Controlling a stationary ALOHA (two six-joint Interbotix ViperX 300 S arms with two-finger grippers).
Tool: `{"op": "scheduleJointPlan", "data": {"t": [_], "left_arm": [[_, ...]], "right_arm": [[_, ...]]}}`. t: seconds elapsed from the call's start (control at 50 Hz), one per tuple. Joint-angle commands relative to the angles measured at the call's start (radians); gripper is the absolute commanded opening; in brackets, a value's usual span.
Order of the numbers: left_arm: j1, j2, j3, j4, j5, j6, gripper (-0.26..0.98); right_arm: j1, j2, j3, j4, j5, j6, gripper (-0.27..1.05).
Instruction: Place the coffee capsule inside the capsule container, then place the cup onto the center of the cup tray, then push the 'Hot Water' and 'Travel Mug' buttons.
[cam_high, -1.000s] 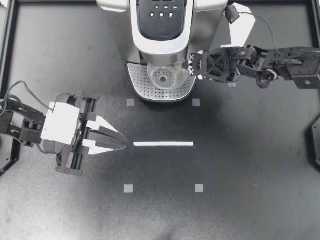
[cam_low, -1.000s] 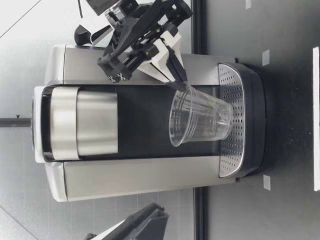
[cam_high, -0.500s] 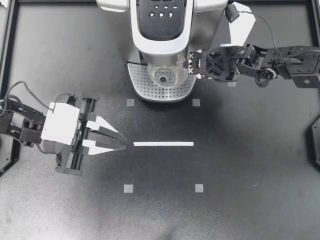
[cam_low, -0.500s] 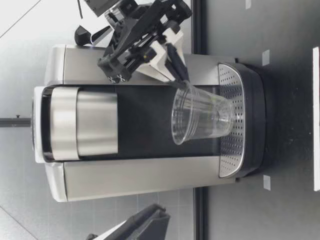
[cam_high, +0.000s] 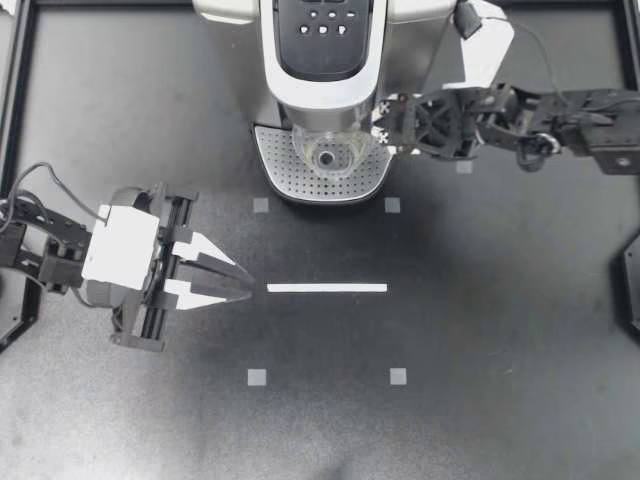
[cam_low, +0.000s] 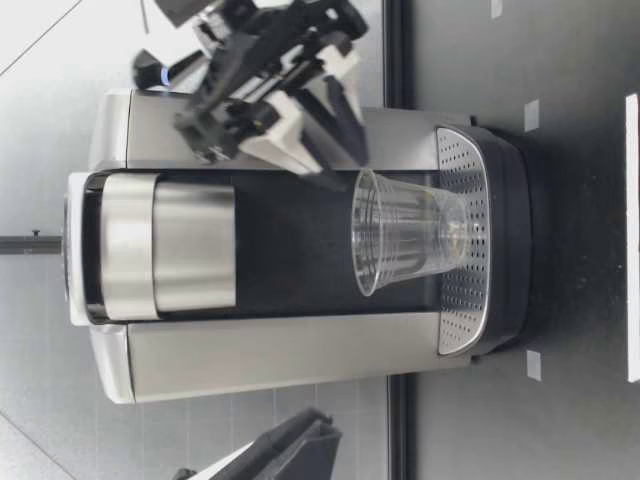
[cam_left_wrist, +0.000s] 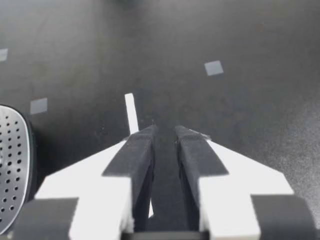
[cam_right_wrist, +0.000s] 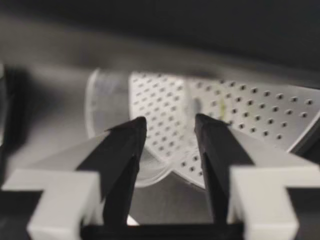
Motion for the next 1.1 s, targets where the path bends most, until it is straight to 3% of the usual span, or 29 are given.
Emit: {"op": "scheduleJointPlan", "data": {"t": [0.0,0.22,0.32,0.58,0.76,1.08], "left_arm": [[0.000,-0.020,-0.017,-0.003,-0.003,-0.002,0.22],[0.000,-0.037,-0.011,-0.018,-0.003,-0.002,0.22],[0.009,-0.037,-0.006,-0.061,-0.003,-0.002,0.22],[0.074,-0.026,0.031,-0.176,-0.005,-0.002,0.22],[0.094,-0.025,0.015,-0.199,-0.009,-0.002,0.22],[0.094,-0.023,-0.072,-0.198,-0.025,0.023,0.22]], "right_arm": [[0.003,-0.054,0.011,-0.003,0.000,-0.003,0.50],[0.003,-0.173,0.129,-0.035,0.000,-0.009,0.50],[0.011,-0.238,0.187,-0.095,0.000,-0.011,0.50],[0.106,-0.374,0.310,-0.391,-0.026,-0.115,0.50],[0.192,-0.426,0.337,-0.538,-0.123,-0.232,0.50],[0.222,-0.538,0.330,-0.560,-0.279,-0.367,0.49]]}}
